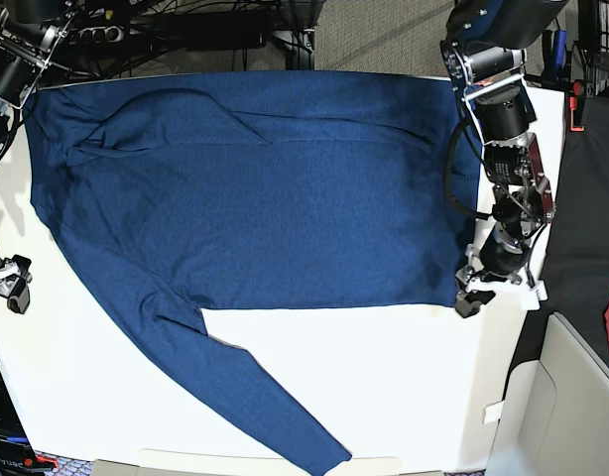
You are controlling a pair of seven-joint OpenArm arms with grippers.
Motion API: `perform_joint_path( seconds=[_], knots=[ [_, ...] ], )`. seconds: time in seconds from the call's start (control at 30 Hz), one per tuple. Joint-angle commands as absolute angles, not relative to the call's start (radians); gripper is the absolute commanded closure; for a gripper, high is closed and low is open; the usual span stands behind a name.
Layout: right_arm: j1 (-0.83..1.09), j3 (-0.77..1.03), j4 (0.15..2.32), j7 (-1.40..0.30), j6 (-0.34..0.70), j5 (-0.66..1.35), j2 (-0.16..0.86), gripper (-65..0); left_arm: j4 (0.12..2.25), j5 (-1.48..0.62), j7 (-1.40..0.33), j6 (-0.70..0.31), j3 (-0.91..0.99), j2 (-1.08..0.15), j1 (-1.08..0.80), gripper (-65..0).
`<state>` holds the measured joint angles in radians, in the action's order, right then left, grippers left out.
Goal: Fold the T-shirt properly
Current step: 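Release the shoulders and move both grippers to the shirt's hem corners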
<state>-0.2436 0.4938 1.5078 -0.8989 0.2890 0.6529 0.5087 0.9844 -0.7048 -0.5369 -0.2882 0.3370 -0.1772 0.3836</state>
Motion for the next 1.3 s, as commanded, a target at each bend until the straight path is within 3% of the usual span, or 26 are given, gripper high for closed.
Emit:
perform_joint_path(
  seconds=[0.0, 0.37, 0.73, 1.03, 1.27],
  knots=[
    [-0.265, 0.499, 1.524, -0.875, 0.294, 0.665, 0.533, -42.3, 0.981, -0.719, -0.515, -0.302, 0.338, -0.186, 0.421, -25.2],
    [-0.269, 0.499, 1.524, -0.878, 0.294, 0.668, 0.513, -42.3, 0.857, -0.719, -0.503, -0.302, 0.329, -0.197, 0.456, -25.2],
    [-0.268, 0.499, 1.524, -0.878, 0.294, 0.670, 0.512, -42.3, 0.855, -0.719, -0.378, -0.302, 0.031, -0.200, 0.412, -25.1],
    [-0.263, 0.499, 1.524, -0.878, 0.294, 0.670, 0.512, -42.3, 1.020, -0.720, -0.349, -0.302, 0.035, -0.257, 0.338, -25.1],
    [-0.269, 0.499, 1.524, -0.878, 0.294, 0.670, 0.510, -42.3, 0.969, -0.720, -0.283, -0.302, 0.056, -0.298, 0.343, -25.1]
  ],
)
